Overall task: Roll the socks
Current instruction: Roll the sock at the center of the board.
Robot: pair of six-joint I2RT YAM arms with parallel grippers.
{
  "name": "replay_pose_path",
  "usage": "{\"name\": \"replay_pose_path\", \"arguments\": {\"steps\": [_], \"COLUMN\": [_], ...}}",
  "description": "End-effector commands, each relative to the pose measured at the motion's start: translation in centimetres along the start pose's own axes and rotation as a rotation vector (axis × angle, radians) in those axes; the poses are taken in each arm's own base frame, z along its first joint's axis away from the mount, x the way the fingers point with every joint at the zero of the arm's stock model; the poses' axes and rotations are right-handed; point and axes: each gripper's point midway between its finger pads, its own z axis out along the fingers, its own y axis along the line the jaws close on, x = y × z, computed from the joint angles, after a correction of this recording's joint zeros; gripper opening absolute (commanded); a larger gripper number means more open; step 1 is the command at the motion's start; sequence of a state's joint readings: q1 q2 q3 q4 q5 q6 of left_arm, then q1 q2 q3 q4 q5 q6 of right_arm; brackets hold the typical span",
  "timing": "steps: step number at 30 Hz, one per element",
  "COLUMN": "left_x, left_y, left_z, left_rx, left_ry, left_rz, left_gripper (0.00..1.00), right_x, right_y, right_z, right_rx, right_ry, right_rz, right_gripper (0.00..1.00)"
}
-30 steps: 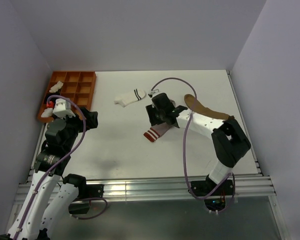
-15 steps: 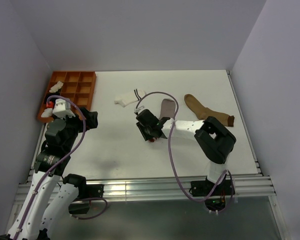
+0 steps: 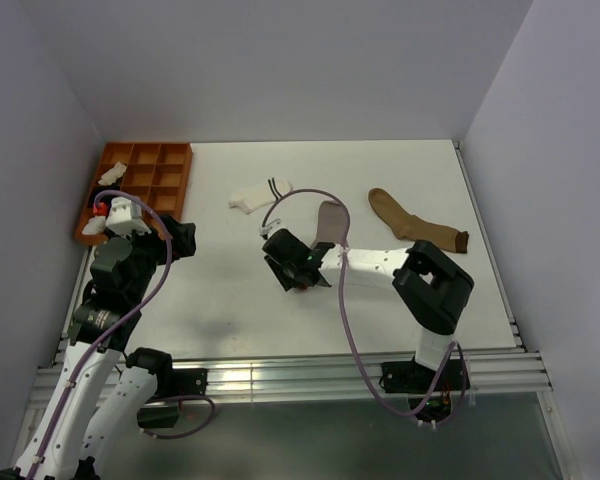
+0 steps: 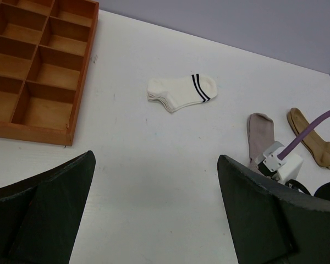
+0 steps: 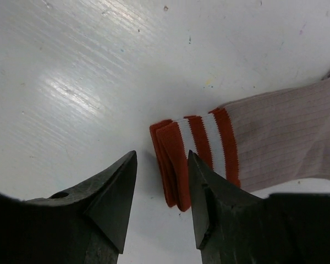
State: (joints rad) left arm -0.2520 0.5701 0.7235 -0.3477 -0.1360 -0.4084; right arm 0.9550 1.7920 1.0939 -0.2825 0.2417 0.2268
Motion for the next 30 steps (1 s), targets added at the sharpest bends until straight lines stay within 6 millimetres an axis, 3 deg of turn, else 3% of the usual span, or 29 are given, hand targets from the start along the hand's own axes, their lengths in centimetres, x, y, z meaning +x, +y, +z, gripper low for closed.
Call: {"name": "replay_pose_path", "arguments": {"steps": [1, 13, 22, 30], "left_x": [-0.8, -0.7, -0.7, -0.6], "left_y": [-0.2, -0.3, -0.2, -0.2], "left_z": [0.2, 0.2, 0.2, 0.2], "left_rx": [0.009, 0.013, 0.008, 0.010], "left_ry": [-0.033, -0.030, -0.031, -0.028], "left_rz": [0.003, 0.004, 0.003, 0.005], "left_gripper": [0.99, 0.99, 0.99, 0.99], "right_x": [-2.4, 1.2, 2.7, 1.9], "right_y": [-0.6, -0.1, -0.1, -0.1], "right_z": [-2.2, -1.5, -0.9, -1.9], "right_rx": [0.036, 0.084, 0.155, 0.178], "right_ry": [-0.083, -0.030, -0.008, -0.055], "right_rz": [0.010, -0.089, -0.148, -0.140], "right_gripper": [0.50, 0.49, 0.47, 0.47]}}
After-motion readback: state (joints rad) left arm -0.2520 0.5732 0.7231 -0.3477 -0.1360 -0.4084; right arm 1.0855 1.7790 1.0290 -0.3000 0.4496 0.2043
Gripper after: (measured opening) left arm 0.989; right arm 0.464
